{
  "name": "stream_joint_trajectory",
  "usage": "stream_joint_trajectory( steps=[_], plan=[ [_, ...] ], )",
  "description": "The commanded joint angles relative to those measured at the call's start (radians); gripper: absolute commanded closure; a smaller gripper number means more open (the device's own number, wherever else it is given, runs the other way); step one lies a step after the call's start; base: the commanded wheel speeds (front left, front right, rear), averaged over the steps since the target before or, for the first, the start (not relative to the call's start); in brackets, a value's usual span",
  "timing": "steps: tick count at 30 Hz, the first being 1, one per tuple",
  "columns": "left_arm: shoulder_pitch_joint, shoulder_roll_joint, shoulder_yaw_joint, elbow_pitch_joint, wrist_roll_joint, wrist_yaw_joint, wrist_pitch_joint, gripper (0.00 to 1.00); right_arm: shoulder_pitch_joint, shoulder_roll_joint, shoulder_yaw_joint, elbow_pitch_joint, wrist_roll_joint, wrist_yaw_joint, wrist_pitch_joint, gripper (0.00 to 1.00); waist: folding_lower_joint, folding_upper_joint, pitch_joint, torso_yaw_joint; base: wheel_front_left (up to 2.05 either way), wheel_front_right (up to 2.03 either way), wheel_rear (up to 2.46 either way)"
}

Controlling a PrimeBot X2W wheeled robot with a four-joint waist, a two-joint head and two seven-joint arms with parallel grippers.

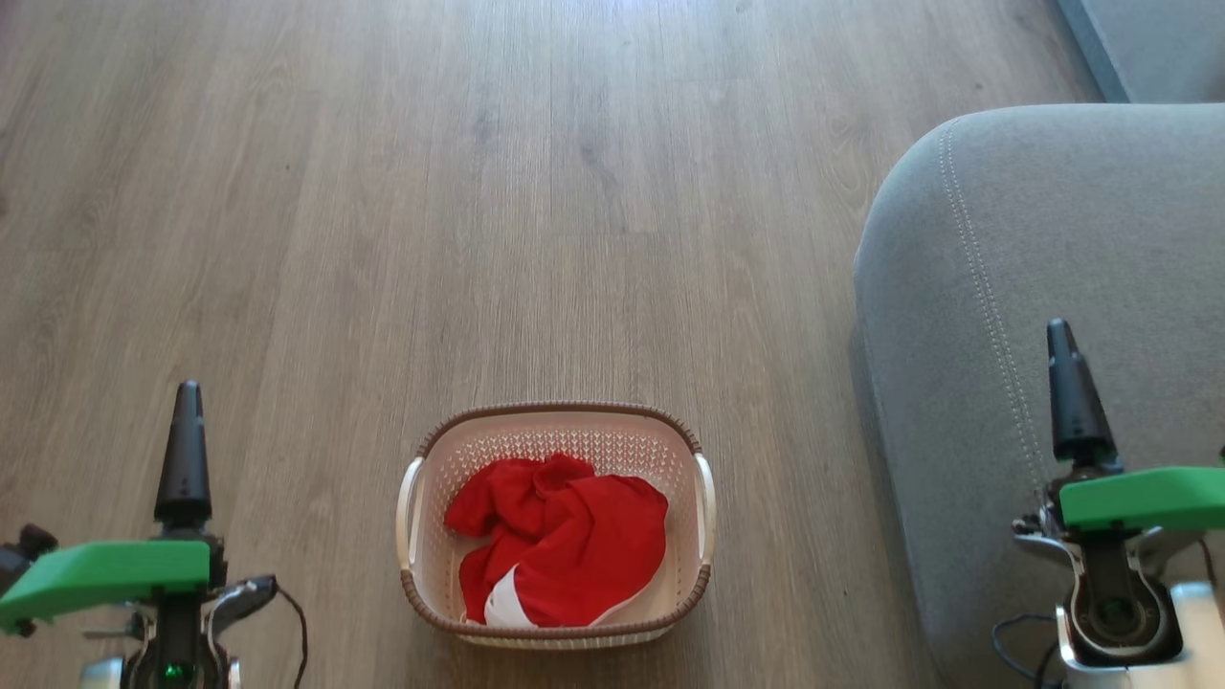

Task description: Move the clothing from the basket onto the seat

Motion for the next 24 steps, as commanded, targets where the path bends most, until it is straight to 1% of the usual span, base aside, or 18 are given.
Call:
stream_joint_trajectory(
  steps=[1, 7, 13, 14, 19, 24],
  plan=[
    [-0.055, 0.009, 0.021, -0.057, 0.035, 0.009, -0.010, 0.00, -0.055, -0.008, 0.013, -0.052, -0.052, 0.000, -0.018, 0.00, 0.0000, -0.0001, 0.001, 0.000, 0.00, 0.00, 0.00],
    [-0.064, 0.009, 0.006, -0.124, 0.120, 0.038, -0.028, 0.00, -0.065, -0.009, 0.029, -0.092, -0.173, 0.000, -0.036, 0.00, 0.0000, -0.0001, 0.005, 0.005, 0.00, 0.00, 0.00],
    [-0.062, 0.010, -0.039, -0.188, 0.240, 0.092, -0.045, 0.00, -0.074, -0.009, 0.054, -0.133, -0.317, 0.000, -0.054, 0.00, 0.0000, -0.0001, 0.008, 0.010, 0.00, 0.00, 0.00],
    [-0.062, 0.010, -0.039, -0.188, 0.240, 0.092, -0.045, 0.00, -0.074, -0.009, 0.054, -0.133, -0.317, 0.000, -0.054, 0.00, 0.0000, -0.0001, 0.008, 0.010, 0.00, 0.00, 0.00],
    [-0.063, 0.011, -0.097, -0.247, 0.373, 0.122, -0.060, 0.00, -0.082, -0.010, 0.071, -0.163, -0.415, 0.000, -0.068, 0.00, 0.0000, -0.0001, 0.012, 0.014, 0.00, 0.00, 0.00],
    [-0.061, 0.011, -0.170, -0.273, 0.520, 0.167, -0.074, 0.00, -0.086, -0.010, 0.065, -0.181, -0.481, 0.000, -0.083, 0.00, 0.0000, -0.0001, 0.015, 0.016, 0.00, 0.00, 0.00]
  ],
)
